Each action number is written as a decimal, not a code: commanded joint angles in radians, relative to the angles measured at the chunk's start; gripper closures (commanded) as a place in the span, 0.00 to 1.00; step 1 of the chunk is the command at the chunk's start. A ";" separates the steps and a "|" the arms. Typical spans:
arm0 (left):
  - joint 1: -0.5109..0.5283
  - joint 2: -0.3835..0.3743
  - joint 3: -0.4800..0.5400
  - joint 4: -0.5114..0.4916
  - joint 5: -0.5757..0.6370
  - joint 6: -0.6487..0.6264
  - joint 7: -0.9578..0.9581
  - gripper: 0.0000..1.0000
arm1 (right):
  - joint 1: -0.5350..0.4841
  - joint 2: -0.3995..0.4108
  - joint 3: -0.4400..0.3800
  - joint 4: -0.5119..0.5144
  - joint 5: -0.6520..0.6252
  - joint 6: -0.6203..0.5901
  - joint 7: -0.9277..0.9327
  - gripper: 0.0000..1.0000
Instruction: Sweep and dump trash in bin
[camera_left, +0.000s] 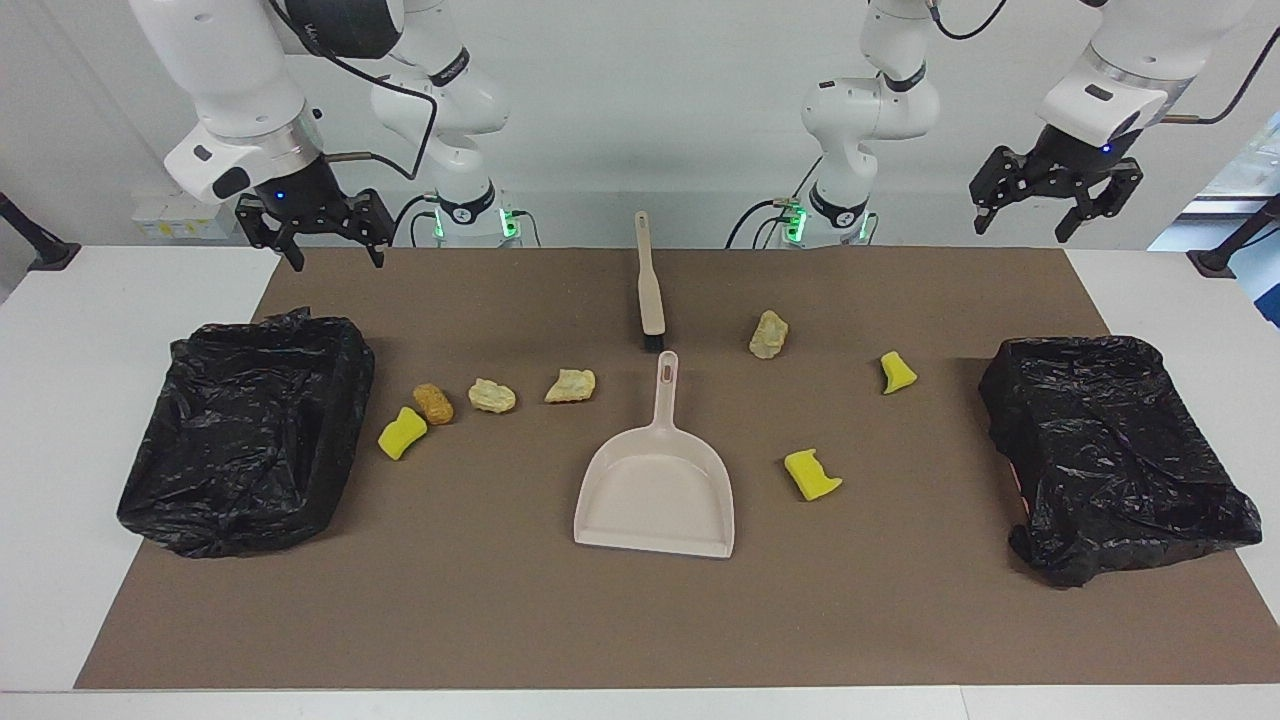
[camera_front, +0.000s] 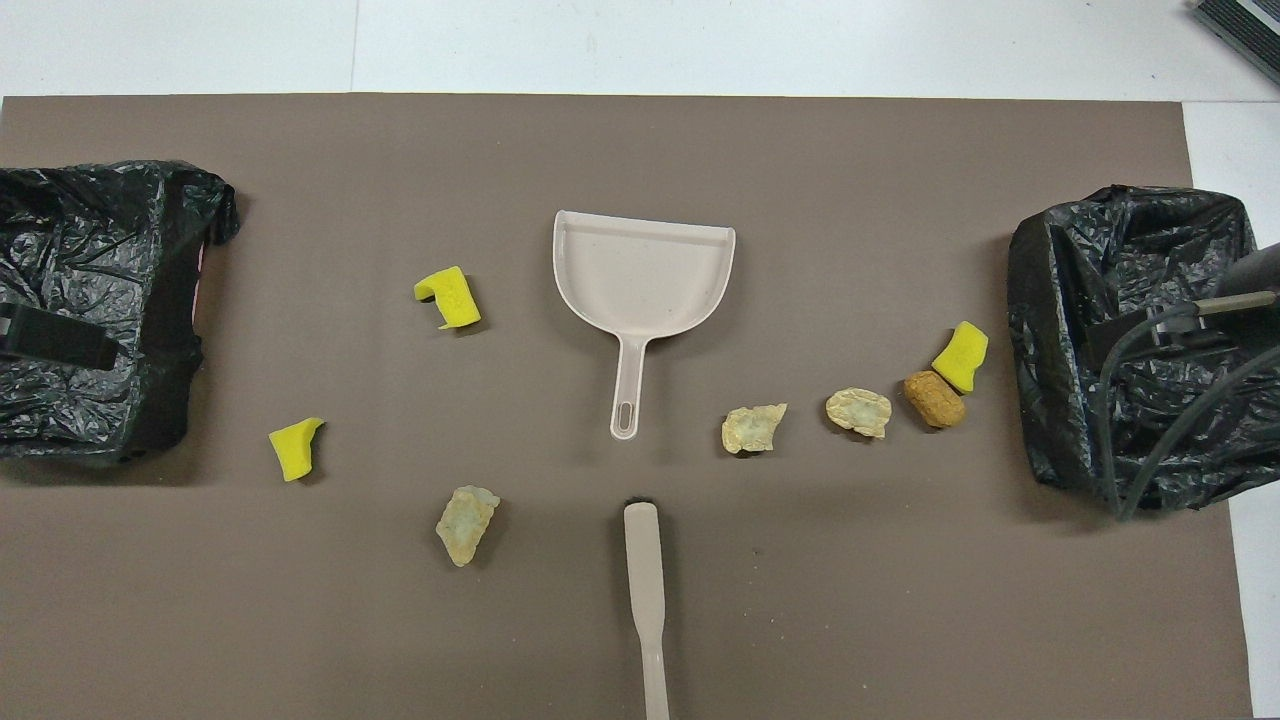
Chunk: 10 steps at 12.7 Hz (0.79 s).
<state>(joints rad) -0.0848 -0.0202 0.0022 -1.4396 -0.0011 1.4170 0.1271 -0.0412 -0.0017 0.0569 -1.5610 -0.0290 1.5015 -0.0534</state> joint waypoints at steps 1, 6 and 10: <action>0.010 -0.009 -0.004 0.001 0.013 -0.010 0.014 0.00 | -0.003 -0.037 0.003 -0.050 -0.002 0.022 -0.002 0.00; 0.010 -0.009 -0.005 0.001 0.013 -0.007 0.014 0.00 | -0.003 -0.037 0.001 -0.050 -0.002 0.022 -0.006 0.00; 0.010 -0.009 -0.004 0.001 0.010 -0.007 0.012 0.00 | -0.009 -0.037 0.001 -0.051 -0.002 0.019 -0.008 0.00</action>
<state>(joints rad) -0.0848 -0.0208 0.0023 -1.4396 -0.0008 1.4170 0.1271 -0.0428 -0.0128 0.0555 -1.5787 -0.0290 1.5015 -0.0534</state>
